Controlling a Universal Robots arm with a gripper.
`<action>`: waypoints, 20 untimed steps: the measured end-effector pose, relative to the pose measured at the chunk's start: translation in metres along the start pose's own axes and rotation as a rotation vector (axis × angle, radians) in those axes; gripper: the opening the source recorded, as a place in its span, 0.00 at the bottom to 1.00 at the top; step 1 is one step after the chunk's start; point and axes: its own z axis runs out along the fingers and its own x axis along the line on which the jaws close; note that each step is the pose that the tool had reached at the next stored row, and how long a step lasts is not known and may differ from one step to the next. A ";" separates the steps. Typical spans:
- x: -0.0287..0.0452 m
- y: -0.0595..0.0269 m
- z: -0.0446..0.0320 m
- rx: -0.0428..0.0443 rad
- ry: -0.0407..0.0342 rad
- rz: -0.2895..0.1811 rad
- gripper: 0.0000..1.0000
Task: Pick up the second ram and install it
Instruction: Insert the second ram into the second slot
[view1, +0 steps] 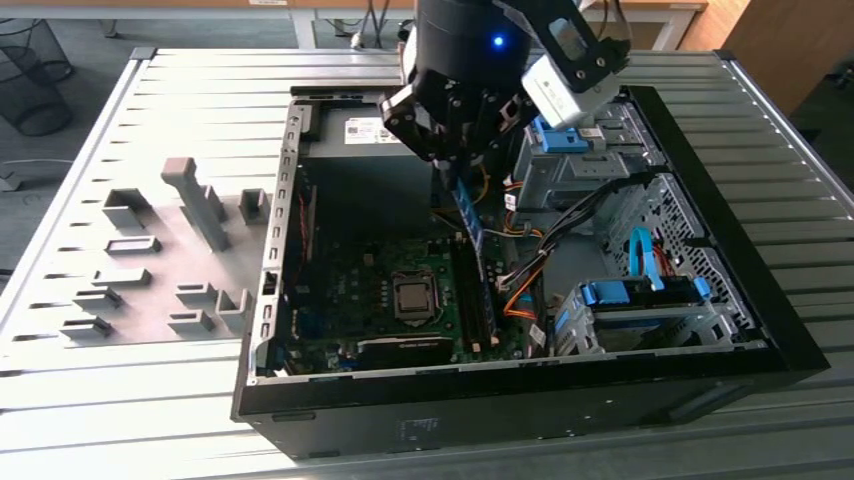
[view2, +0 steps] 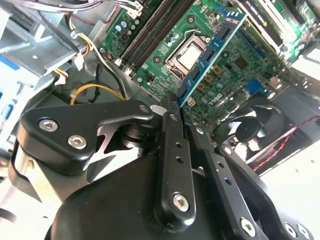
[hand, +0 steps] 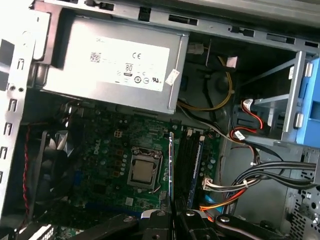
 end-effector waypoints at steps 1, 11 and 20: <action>0.0000 0.0000 0.0012 -0.0001 -0.0001 0.018 0.14; -0.0151 -0.0017 0.0111 0.0016 0.0023 0.046 0.14; -0.0180 -0.0021 0.0127 0.0019 0.0025 0.048 0.14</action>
